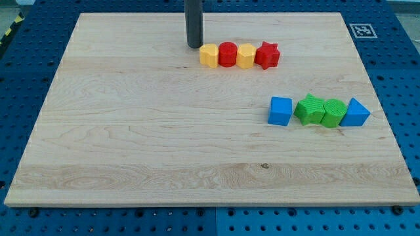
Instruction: Nudge the red circle little bit up
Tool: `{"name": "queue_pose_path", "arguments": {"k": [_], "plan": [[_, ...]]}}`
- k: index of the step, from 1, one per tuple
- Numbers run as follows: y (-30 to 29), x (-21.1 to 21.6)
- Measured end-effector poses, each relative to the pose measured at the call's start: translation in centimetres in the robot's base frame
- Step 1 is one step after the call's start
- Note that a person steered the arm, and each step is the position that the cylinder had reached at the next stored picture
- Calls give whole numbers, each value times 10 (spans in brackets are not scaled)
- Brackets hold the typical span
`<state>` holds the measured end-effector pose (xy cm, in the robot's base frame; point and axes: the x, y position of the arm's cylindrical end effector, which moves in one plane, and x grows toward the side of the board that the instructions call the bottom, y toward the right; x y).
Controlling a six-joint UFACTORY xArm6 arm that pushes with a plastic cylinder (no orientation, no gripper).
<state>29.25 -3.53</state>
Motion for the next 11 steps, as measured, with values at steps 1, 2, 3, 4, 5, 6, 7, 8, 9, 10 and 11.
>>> {"name": "queue_pose_path", "arguments": {"k": [1, 2, 3, 4, 5, 6, 7, 8, 9, 10, 11], "plan": [[0, -1], [0, -1], [3, -9], [56, -16], [97, -21], [135, -23], [166, -15], [173, -14], [181, -2], [189, 30], [192, 52]]}}
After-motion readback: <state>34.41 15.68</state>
